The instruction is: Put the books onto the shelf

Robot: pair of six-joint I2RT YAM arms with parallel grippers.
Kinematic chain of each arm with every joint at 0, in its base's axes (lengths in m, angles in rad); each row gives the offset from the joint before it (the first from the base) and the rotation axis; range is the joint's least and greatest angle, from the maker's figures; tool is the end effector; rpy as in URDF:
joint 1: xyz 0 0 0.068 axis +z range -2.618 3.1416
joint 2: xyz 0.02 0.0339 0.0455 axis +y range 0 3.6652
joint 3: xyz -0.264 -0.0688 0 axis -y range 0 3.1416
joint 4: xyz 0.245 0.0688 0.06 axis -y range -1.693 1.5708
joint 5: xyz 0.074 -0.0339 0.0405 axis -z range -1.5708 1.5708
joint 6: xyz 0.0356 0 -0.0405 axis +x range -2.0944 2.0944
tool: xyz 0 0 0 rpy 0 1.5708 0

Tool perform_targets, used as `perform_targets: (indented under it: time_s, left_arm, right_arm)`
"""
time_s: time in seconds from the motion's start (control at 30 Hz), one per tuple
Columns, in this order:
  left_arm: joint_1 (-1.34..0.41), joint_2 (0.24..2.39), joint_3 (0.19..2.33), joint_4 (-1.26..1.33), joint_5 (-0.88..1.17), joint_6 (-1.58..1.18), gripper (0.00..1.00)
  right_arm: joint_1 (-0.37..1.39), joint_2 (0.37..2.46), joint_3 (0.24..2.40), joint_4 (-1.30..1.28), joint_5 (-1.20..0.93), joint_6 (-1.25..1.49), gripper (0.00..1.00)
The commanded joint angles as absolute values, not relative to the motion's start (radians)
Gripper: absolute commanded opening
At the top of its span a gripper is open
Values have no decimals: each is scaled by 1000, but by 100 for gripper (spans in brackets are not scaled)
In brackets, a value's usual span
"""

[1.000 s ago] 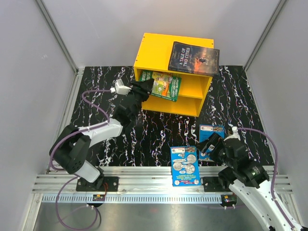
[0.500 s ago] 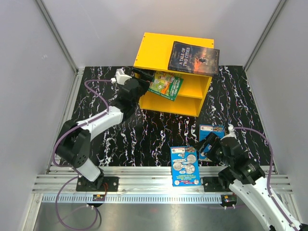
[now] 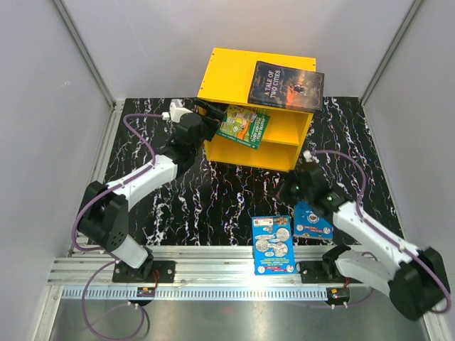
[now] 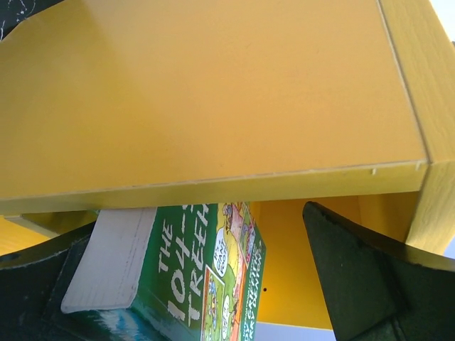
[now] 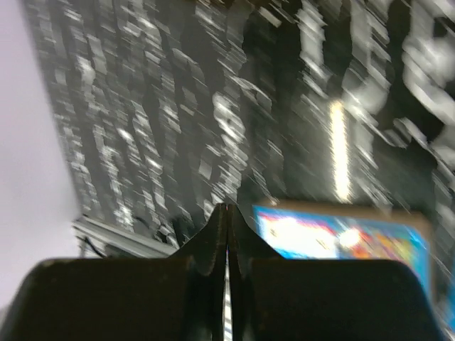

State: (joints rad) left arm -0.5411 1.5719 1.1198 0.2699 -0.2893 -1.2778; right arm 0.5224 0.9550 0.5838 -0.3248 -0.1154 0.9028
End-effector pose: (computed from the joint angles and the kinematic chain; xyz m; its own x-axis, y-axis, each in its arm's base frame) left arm 0.3251 -0.1835 0.3049 -0.2873 -0.8979 -0.3335 -0.0756 0.3684 -0.9266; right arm 0.1726 0.1041 0.2259 -0.7934 0.4431 -0.4174 0.0818 0.7571 0.6482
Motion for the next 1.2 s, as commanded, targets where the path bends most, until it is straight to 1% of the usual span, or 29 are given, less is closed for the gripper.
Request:
perform_targets:
  time_s: [0.0,0.03,0.1,0.2,0.43,0.7,0.83,1.03,1.17]
  left_arm:
    - [-519,1588,1111,49,-273,-1187,99]
    - [-520,1591,1115,46,-272,-1181,99]
    - [-517,1595,1120,32,-273,-1161,99]
    - [-509,1597,1112,34,-268,-1152,99]
    - [-500,1611,1101,44,-245,-1134,99]
    - [-482,1609,1075,67,-221,-1106,99]
    - [-463,1614,1078,64,-145,-1052,99]
    - [-436,1606,1086,-32,-26,-962,99]
    - [-428,1563,1037,-69,-6,-921,99]
  right_arm:
    - [523,1106,761,-71,-189,850,0]
    - [522,1190,820,-54,-204,844,0]
    - [522,1288,871,-22,-221,844,0]
    - [522,1370,943,34,-242,854,0]
    - [522,1448,1046,69,-256,877,0]
    - [523,1546,1115,107,-242,899,0]
    - [523,1607,1170,130,-245,922,0]
    - [523,1683,1236,161,-259,954,0]
    - [528,1713,1253,190,-276,973,0]
